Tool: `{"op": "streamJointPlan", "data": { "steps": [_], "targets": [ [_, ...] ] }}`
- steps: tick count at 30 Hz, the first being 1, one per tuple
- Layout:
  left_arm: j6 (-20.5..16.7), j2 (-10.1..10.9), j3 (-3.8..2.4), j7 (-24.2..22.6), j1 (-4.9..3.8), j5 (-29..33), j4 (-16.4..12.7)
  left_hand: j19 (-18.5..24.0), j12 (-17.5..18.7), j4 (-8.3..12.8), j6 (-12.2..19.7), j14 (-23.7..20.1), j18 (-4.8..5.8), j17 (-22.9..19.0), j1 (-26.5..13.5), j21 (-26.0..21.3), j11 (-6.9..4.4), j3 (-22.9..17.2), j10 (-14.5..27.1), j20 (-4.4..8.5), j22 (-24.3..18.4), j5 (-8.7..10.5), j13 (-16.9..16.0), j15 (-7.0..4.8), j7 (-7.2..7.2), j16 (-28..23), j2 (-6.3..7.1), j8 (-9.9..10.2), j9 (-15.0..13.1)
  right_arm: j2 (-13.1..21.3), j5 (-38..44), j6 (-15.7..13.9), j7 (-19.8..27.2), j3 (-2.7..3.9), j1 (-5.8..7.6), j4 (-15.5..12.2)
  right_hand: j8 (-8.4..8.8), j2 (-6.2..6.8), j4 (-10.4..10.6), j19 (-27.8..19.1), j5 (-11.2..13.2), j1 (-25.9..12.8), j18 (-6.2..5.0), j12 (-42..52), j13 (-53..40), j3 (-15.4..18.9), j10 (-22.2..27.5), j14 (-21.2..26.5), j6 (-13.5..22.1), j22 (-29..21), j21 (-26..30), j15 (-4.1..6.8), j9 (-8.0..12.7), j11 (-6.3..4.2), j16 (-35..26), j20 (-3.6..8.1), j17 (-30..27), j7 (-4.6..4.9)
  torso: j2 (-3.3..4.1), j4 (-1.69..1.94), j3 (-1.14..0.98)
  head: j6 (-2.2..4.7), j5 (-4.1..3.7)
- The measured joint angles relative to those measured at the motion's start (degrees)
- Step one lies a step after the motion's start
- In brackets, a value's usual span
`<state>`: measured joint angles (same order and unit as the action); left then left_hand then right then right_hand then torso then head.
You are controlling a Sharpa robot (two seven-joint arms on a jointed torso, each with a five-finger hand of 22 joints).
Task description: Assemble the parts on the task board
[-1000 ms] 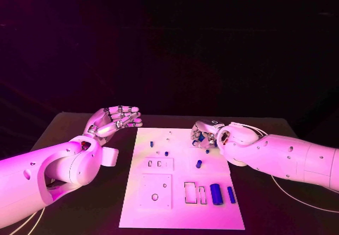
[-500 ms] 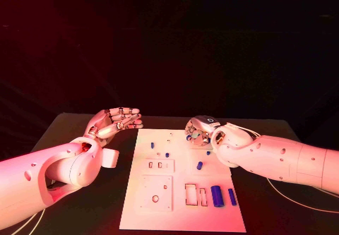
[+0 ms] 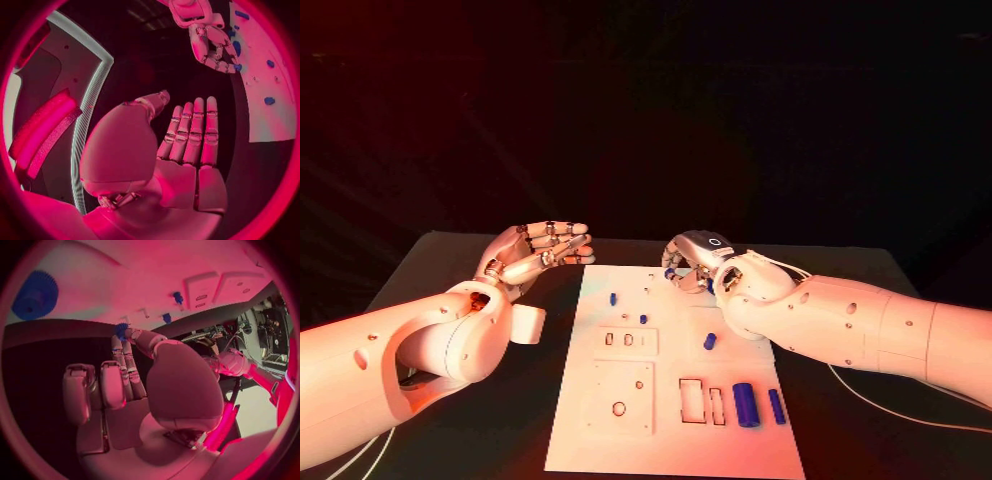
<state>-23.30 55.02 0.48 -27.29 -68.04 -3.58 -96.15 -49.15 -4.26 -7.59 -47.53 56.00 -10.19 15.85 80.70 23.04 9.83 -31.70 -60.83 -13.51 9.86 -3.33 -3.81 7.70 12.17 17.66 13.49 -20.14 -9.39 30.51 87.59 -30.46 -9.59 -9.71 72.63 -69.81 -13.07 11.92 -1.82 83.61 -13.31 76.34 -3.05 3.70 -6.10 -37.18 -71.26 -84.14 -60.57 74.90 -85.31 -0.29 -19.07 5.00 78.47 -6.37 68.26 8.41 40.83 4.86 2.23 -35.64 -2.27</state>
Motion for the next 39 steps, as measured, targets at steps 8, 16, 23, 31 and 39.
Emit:
{"op": "streamJointPlan", "data": {
  "steps": [8,16,23,31,39],
  "targets": [
    [0.0,-0.2,0.0,0.03,-0.19,0.01,-0.01,0.0,0.0,0.16,0.0,0.0,0.0,0.08,0.0,0.0,0.0,0.16,0.0,0.0,0.0,0.0,0.0,0.0,0.0,0.0,0.0,0.0,0.0,-2.28,0.04,-1.04,0.17,0.01,0.01,1.86,0.0,0.01,0.0,0.0,0.01,-0.01,0.0,-0.11,-0.01,0.0,0.0,0.0,0.0,0.05,0.0,0.0,0.0,0.0,0.0,0.0,0.0,0.0,0.13,0.14,0.04,0.05,-0.04],
    [0.0,-0.24,0.0,0.07,-0.57,0.02,-0.18,0.0,0.0,0.16,0.0,0.0,0.0,0.08,0.0,-0.01,0.0,0.16,0.0,0.0,-0.01,0.0,0.0,0.0,0.0,0.0,0.0,0.0,0.0,-4.11,0.04,-1.45,0.41,0.02,-0.13,3.95,0.0,0.01,0.0,0.0,0.01,-0.01,0.0,0.02,-0.01,0.01,0.0,0.0,0.0,0.04,0.0,0.0,-0.11,0.0,-0.01,0.0,0.0,0.0,0.46,0.58,0.23,-0.02,-0.29],
    [0.0,-0.22,0.0,0.11,-0.86,0.03,-0.29,0.0,0.0,0.16,0.0,0.0,0.0,0.07,0.0,-0.01,0.0,0.16,0.0,0.0,-0.02,0.0,0.0,0.0,0.0,0.0,0.0,0.0,0.0,-4.75,-0.03,-1.46,0.68,0.02,-0.23,4.73,0.0,0.01,0.01,-0.01,-0.23,-0.02,0.0,0.02,-0.02,0.01,0.0,0.0,0.0,0.04,0.0,0.0,-0.1,0.0,-0.01,0.0,0.0,0.0,0.78,0.81,0.42,-0.03,-0.37],
    [0.0,-0.25,0.0,0.14,-1.1,0.03,-0.36,0.0,0.0,0.16,0.0,0.0,0.0,0.07,0.0,-0.01,0.0,0.16,0.0,0.0,0.02,0.0,0.0,0.0,0.0,0.0,0.0,0.0,0.0,-5.2,-0.16,-1.38,0.88,0.01,-0.25,5.36,0.0,0.02,0.01,-0.01,-0.23,-0.02,0.0,0.01,-0.02,0.02,0.0,0.0,0.0,0.03,0.0,0.0,-0.17,0.0,0.21,0.0,0.0,0.0,0.94,0.85,0.5,0.0,-0.3],
    [0.03,-0.26,0.0,0.18,-1.25,0.04,-0.42,0.0,-0.01,0.16,0.0,0.0,0.0,0.07,0.0,-0.01,0.0,0.16,0.0,0.0,0.03,0.0,0.0,0.0,0.0,0.0,0.0,0.0,0.0,-5.47,-0.21,-1.04,0.9,0.01,-0.25,6.35,0.0,0.02,0.01,-0.01,-0.22,-0.02,0.0,0.0,-0.02,0.02,0.0,0.0,0.0,0.02,0.0,-0.01,-0.22,0.0,0.21,0.0,-0.09,0.0,0.98,0.88,0.51,-0.03,-0.29]
  ]
}}
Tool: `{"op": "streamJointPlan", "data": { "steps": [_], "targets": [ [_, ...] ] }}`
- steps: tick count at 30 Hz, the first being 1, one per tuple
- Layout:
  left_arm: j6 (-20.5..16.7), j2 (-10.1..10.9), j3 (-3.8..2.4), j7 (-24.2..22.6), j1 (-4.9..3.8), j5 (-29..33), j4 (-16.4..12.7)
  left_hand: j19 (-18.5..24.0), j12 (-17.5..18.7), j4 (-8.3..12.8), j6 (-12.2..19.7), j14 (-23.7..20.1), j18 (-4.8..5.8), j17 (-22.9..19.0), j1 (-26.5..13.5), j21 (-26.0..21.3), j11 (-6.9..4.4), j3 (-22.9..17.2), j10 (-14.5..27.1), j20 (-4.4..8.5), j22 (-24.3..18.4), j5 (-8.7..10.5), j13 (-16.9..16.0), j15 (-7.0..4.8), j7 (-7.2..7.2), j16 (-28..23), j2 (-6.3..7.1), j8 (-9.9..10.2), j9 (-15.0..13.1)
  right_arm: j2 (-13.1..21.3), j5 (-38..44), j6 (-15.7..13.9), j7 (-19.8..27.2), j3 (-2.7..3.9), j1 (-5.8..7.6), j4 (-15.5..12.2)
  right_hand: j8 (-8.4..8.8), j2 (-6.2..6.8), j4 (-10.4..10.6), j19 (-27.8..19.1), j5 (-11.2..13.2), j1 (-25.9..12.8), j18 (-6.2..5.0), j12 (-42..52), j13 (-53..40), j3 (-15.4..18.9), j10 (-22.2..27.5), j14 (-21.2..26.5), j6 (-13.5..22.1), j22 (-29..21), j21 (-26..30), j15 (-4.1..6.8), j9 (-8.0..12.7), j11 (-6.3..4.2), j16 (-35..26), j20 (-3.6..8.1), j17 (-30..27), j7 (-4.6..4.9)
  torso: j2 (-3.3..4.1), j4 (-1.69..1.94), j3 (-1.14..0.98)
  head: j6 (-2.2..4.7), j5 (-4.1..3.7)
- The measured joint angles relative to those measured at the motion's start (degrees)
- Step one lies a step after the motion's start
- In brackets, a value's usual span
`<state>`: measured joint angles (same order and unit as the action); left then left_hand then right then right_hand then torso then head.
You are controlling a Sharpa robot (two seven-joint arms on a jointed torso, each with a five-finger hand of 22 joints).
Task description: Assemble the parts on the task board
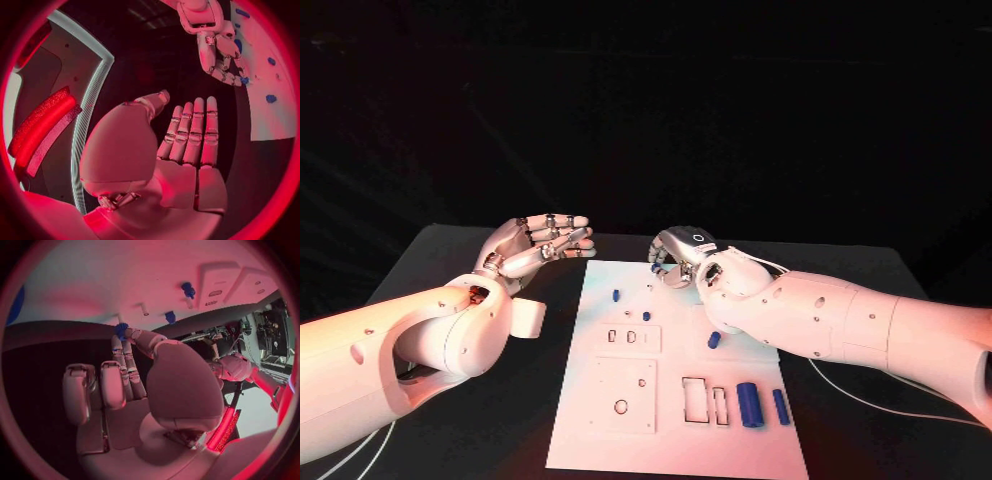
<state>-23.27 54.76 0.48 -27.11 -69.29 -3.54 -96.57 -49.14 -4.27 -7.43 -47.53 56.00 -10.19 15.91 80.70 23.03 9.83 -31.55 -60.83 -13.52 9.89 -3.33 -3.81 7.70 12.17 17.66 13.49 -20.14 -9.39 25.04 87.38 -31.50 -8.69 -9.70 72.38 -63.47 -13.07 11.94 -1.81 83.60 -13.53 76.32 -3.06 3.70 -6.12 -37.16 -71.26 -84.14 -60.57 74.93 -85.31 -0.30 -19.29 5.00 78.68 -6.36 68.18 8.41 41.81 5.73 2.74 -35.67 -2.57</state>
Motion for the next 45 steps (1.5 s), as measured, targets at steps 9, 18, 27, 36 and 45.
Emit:
{"op": "streamJointPlan", "data": {
  "steps": [9,18,27,36,45],
  "targets": [
    [0.07,0.01,0.0,0.04,-0.11,0.0,-0.12,0.0,0.0,0.0,0.0,0.0,0.0,0.0,0.0,0.0,0.0,0.0,0.0,0.0,-0.01,0.0,0.0,0.0,0.0,0.0,0.0,0.0,0.0,-0.71,-0.01,0.55,-0.06,0.0,-0.04,1.03,0.0,0.24,0.0,0.0,0.02,-0.24,0.0,-0.11,-0.02,0.0,0.0,0.0,0.0,-0.01,0.0,0.0,-0.09,0.0,0.0,0.0,-0.09,0.0,0.12,0.08,0.0,0.01,-0.03],
    [0.14,0.05,0.0,0.09,-0.24,0.01,-0.17,0.0,0.0,0.0,0.0,0.0,0.0,-0.01,0.0,0.0,0.0,0.0,0.0,0.0,-0.01,0.0,0.0,0.0,0.0,0.0,0.0,0.0,0.0,-1.03,-0.01,1.23,-0.04,-0.02,-0.47,1.41,0.0,0.3,0.0,0.0,0.04,-0.31,0.0,-0.3,-0.32,0.0,-0.01,0.0,0.0,-0.01,0.0,0.0,-0.17,-0.01,0.0,0.0,-0.22,0.0,0.18,0.07,0.03,-0.36,0.17],
    [0.2,0.03,0.0,0.13,-0.33,0.01,-0.14,0.0,0.0,0.0,0.0,0.0,0.0,-0.01,0.0,0.0,0.0,0.0,0.0,0.0,-0.02,0.0,0.0,0.0,0.0,0.0,0.0,0.0,0.0,-1.06,-0.01,1.8,-0.08,0.04,-0.4,1.55,0.0,0.54,0.0,-0.22,0.26,-0.54,-0.01,-0.44,-0.16,0.0,-0.02,0.0,0.29,-0.02,0.22,0.0,-0.26,-0.02,0.0,0.21,-0.83,0.29,0.15,-0.03,0.1,-0.58,0.15],
    [0.24,0.05,0.0,0.17,-0.34,0.01,-0.06,0.0,0.0,0.17,0.0,0.0,0.0,0.25,0.0,0.27,0.0,0.17,0.0,0.0,0.08,0.0,0.0,0.0,0.0,-0.24,0.0,0.3,0.0,-1.04,-0.29,1.85,0.15,-0.03,-0.46,1.93,3.65,2.86,0.28,-9.31,0.69,-2.87,-1.95,-0.04,2.11,0.71,9.59,1.52,6.67,-8.42,8.02,-1.84,0.19,1.97,-6.71,-1.56,-11.77,2.21,0.15,-0.03,0.13,-0.51,0.06],
    [0.27,0.17,0.0,0.22,-0.35,0.04,0.28,0.0,0.0,0.17,0.0,0.0,0.0,0.25,0.0,0.27,0.0,0.17,0.0,0.0,0.08,0.0,0.0,0.0,0.0,-0.24,0.0,0.3,0.0,1.58,-0.87,1.29,0.95,-0.03,-0.23,-0.76,6.0,0.12,1.04,-12.62,0.91,0.75,-3.17,0.46,2.34,14.65,15.49,2.57,9.51,-16.56,15.11,-1.93,0.71,2.17,-11.62,-1.58,-18.85,2.12,0.15,-0.1,0.1,-0.29,0.12]
  ]
}}
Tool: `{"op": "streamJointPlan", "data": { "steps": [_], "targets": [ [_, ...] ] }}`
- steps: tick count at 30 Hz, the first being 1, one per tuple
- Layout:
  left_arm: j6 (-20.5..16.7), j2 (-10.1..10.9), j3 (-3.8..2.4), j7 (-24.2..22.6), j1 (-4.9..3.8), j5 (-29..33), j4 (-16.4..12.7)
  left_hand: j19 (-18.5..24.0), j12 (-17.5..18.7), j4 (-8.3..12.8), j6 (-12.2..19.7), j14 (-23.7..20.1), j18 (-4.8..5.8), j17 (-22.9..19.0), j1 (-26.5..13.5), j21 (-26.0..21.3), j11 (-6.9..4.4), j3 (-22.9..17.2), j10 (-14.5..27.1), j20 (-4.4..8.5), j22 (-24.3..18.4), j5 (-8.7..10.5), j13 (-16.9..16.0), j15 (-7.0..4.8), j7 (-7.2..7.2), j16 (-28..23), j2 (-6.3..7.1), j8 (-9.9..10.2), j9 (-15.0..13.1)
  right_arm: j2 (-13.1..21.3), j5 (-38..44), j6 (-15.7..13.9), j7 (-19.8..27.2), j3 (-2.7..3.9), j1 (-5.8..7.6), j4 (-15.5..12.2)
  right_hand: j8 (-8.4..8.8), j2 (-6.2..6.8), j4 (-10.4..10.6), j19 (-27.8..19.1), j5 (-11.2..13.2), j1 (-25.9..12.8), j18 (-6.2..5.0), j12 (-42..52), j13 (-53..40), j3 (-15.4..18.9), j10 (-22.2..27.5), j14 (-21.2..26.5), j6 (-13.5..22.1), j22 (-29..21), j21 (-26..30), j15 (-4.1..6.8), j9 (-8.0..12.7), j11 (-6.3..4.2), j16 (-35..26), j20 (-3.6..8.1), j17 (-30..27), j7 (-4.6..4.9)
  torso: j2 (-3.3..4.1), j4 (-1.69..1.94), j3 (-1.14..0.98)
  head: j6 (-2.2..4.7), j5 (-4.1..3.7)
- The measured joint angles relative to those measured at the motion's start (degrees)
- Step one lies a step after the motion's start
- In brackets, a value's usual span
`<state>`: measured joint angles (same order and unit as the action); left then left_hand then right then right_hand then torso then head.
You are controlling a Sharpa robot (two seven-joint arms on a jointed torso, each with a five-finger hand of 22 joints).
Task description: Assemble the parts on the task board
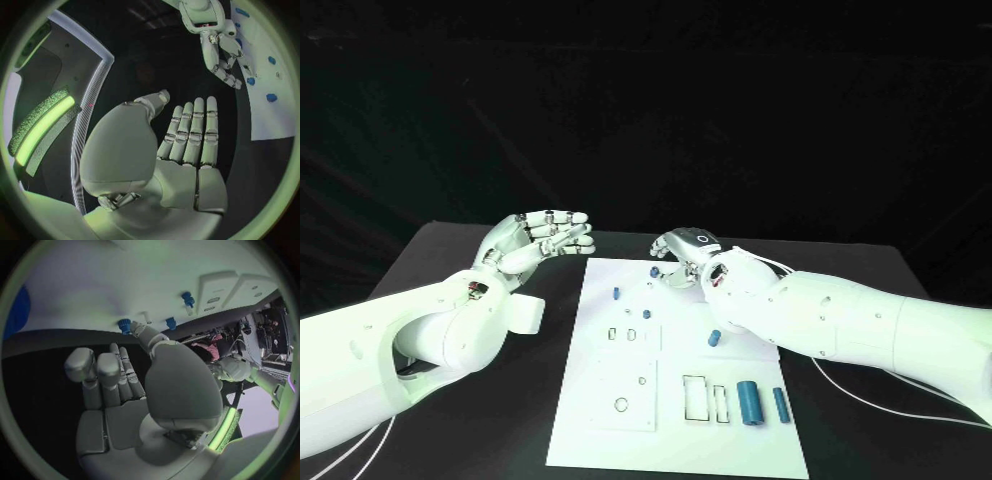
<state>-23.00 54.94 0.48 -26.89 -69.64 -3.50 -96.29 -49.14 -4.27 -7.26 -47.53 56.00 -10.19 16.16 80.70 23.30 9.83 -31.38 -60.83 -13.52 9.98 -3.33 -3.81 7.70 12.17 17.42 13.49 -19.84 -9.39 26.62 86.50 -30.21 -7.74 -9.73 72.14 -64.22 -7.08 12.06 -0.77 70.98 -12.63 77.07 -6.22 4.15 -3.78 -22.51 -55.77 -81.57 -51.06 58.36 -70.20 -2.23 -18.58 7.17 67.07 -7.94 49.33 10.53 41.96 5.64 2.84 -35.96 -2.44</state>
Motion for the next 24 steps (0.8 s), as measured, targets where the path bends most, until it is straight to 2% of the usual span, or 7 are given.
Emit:
{"op": "streamJointPlan", "data": {
  "steps": [10,12,16,19,20,21,24],
  "targets": [
    [0.05,0.15,0.02,0.06,-0.01,0.13,0.72,0.0,0.0,0.0,0.0,0.0,0.0,-0.01,0.0,0.0,0.0,0.0,0.0,0.0,-0.01,0.0,0.0,0.0,0.0,0.0,0.0,0.0,0.0,9.45,-1.37,-0.44,-0.13,0.77,1.43,-8.95,0.0,-0.28,1.31,4.83,-0.59,0.28,0.01,2.95,-0.49,-0.77,-6.14,-1.86,-2.01,6.81,-4.03,0.81,0.0,-0.67,4.44,0.45,5.7,-0.28,-0.15,-0.47,-0.26,0.58,0.23],
    [0.09,0.09,0.02,0.07,-0.01,0.17,1.02,0.0,0.0,0.0,0.0,0.0,0.0,-0.01,0.0,0.0,0.0,0.0,0.0,0.0,-0.01,0.0,0.0,0.0,0.0,0.0,0.0,0.0,0.0,12.09,-2.45,-0.43,-0.25,0.96,1.9,-11.14,0.0,0.56,1.63,6.16,-0.8,-0.56,1.01,3.66,-0.73,-2.24,-8.46,-2.07,-2.76,9.21,-5.59,1.01,0.0,-0.81,5.99,0.59,7.73,-0.12,-0.21,-0.63,-0.36,0.71,0.29],
    [0.18,-0.05,0.02,0.08,-0.01,0.25,1.52,0.0,0.0,0.0,0.0,0.0,0.0,0.07,-0.17,-0.01,0.0,0.0,0.0,0.0,-0.01,0.0,0.0,0.0,0.0,0.0,-0.17,0.0,0.0,15.93,-5.56,0.02,-0.6,1.18,2.47,-13.96,0.0,2.29,2.37,8.42,-1.35,-1.86,1.7,7.19,-2.99,-3.67,-15.15,-2.48,-3.45,13.66,-8.48,1.9,-0.06,-1.27,8.81,1.46,11.48,-0.78,-0.26,-0.94,-0.54,0.97,0.32],
    [0.25,-0.17,0.02,0.08,-0.01,0.32,1.82,0.0,0.0,0.0,0.0,0.0,0.0,0.07,-0.23,-0.01,0.0,0.0,0.0,0.0,-0.01,0.0,0.0,0.0,0.0,0.0,-0.23,0.0,0.0,17.86,-8.37,1.08,-1.0,1.24,2.62,-15.01,-1.16,3.33,3.13,9.72,-3.28,-2.41,1.87,12.77,-8.13,-1.54,-20.29,-2.4,-3.6,16.1,-10.22,3.24,-0.79,-3.5,10.51,2.76,13.81,-2.18,-0.26,-1.2,-0.65,1.04,0.3],
    [0.27,-0.21,0.02,0.08,-0.01,0.33,1.87,0.0,0.0,0.0,0.0,0.0,0.0,0.07,-0.23,-0.01,0.0,0.0,0.0,0.0,-0.01,0.0,0.0,0.0,0.0,0.0,-0.23,0.0,0.0,18.32,-9.21,1.55,-1.16,1.24,2.65,-15.07,-2.24,3.72,3.13,10.49,-4.51,-2.02,2.66,18.63,-14.57,0.03,-18.71,-2.38,-3.18,16.39,-11.16,3.4,-1.5,-4.57,11.84,3.15,15.83,-2.74,-0.26,-1.27,-0.69,1.05,0.29],
    [0.31,-0.26,0.02,0.08,-0.01,0.35,1.94,0.0,0.0,0.0,0.0,0.0,0.0,0.07,-0.23,-0.01,0.0,0.0,0.0,0.0,-0.01,0.0,0.0,0.0,0.0,0.0,-0.23,0.0,0.0,18.79,-10.26,2.22,-1.42,1.25,2.68,-15.05,-3.48,3.77,3.92,11.63,-5.22,-1.98,3.21,29.4,-25.93,1.81,-17.08,-2.37,-2.15,16.56,-12.49,3.39,-2.29,-4.63,14.03,3.12,19.73,-2.92,-0.26,-1.34,-0.75,1.06,0.28],
    [0.38,-0.38,0.02,0.09,-0.01,0.39,2.04,0.0,0.0,0.0,0.0,0.0,0.0,0.07,-0.23,-0.01,0.0,0.0,0.0,0.0,-0.02,0.0,0.0,0.0,0.0,0.0,-0.23,0.0,0.0,19.47,-12.47,3.97,-2.05,1.27,2.72,-14.61,-5.97,2.86,5.9,12.91,-5.48,-1.68,3.21,58.77,-56.79,6.01,-19.02,-2.5,0.39,16.59,-14.53,3.22,-3.67,-3.69,18.37,2.54,25.16,-2.33,-0.26,-1.44,-0.85,1.07,0.31]
  ]
}}
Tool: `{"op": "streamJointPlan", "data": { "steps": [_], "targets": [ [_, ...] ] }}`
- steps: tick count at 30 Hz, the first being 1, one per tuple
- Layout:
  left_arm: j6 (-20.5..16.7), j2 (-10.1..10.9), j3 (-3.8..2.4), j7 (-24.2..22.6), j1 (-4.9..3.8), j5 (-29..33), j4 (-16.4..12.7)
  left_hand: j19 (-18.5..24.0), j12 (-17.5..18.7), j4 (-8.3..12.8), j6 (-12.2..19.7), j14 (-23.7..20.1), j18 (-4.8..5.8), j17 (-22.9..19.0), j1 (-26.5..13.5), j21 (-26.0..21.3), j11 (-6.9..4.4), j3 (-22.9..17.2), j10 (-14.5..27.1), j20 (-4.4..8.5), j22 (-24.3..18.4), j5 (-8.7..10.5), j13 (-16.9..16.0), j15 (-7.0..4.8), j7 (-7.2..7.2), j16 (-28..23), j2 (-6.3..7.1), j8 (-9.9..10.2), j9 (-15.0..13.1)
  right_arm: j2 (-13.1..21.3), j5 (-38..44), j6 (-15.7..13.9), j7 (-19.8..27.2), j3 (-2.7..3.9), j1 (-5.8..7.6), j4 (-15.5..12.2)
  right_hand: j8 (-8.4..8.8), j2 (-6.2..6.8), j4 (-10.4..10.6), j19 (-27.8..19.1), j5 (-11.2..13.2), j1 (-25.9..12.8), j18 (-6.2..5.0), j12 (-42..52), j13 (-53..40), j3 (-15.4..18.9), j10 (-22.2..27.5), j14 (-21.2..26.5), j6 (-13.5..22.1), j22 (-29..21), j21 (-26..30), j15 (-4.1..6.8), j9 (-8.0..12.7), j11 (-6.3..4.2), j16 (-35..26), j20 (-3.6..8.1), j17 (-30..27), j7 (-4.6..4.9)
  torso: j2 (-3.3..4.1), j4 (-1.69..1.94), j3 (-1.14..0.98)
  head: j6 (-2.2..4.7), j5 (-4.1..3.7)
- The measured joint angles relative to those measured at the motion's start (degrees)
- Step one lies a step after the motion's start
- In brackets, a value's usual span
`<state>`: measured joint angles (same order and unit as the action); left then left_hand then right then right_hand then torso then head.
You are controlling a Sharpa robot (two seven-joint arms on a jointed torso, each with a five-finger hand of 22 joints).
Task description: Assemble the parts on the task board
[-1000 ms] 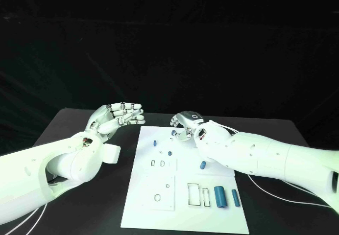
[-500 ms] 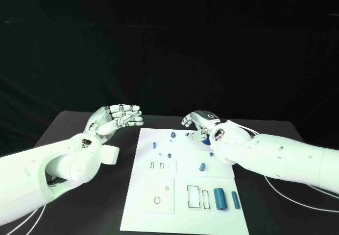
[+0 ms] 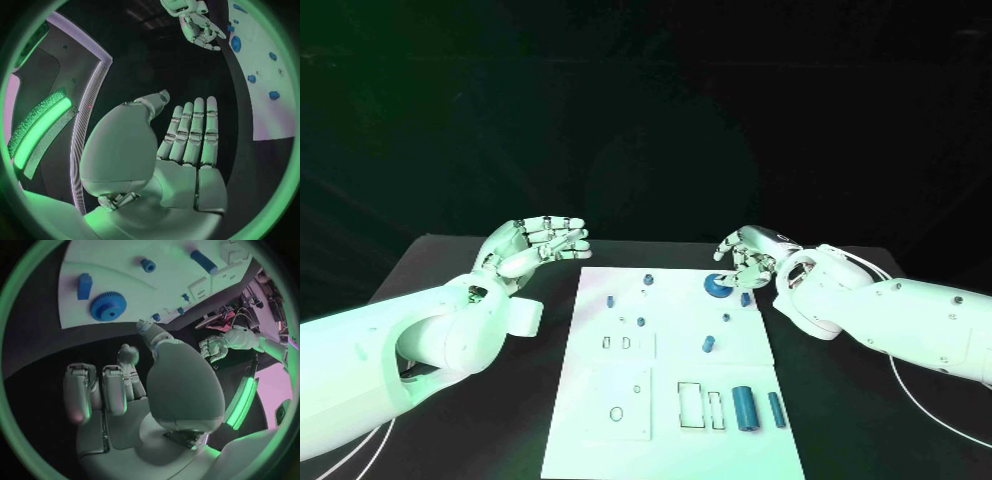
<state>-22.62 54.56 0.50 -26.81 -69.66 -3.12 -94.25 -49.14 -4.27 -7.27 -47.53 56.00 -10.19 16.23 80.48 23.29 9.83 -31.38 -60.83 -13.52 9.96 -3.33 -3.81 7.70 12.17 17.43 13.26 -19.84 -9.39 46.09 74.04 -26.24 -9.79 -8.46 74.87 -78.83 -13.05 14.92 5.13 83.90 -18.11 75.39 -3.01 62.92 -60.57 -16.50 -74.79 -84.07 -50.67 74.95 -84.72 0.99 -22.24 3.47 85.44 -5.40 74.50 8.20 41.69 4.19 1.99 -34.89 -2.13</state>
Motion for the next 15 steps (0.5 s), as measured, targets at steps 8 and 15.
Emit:
{"op": "streamJointPlan", "data": {
  "steps": [8,15],
  "targets": [
    [0.18,-0.14,0.02,0.01,0.0,0.08,0.18,0.0,0.0,0.0,0.0,0.0,0.0,0.0,0.0,0.0,0.0,0.0,0.0,0.0,-0.01,0.0,0.0,0.0,0.0,0.0,0.0,0.0,0.0,0.26,-3.87,4.13,-1.71,0.01,0.02,2.41,-2.91,-1.45,3.73,0.11,0.29,1.45,0.89,16.85,-14.4,5.02,-6.23,0.05,2.7,0.0,-1.7,-0.78,-1.04,0.87,2.48,-0.57,0.46,0.91,0.09,0.06,-0.02,-0.03,-0.3],
    [0.27,-0.23,0.02,0.01,0.01,0.11,0.24,0.0,0.0,0.0,0.0,0.0,0.0,-0.01,0.0,0.0,0.0,0.0,0.0,0.0,-0.01,0.0,0.0,0.0,0.0,0.0,0.0,0.0,0.0,-1.18,-5.2,5.49,-2.45,0.01,-0.16,4.36,-3.35,-1.77,3.97,0.11,0.29,2.31,0.89,17.13,-14.4,5.26,-6.29,0.05,2.9,-0.01,-1.94,-0.78,-1.1,0.93,2.48,-0.57,0.46,1.11,0.11,0.15,0.03,-0.26,-0.29]
  ]
}}
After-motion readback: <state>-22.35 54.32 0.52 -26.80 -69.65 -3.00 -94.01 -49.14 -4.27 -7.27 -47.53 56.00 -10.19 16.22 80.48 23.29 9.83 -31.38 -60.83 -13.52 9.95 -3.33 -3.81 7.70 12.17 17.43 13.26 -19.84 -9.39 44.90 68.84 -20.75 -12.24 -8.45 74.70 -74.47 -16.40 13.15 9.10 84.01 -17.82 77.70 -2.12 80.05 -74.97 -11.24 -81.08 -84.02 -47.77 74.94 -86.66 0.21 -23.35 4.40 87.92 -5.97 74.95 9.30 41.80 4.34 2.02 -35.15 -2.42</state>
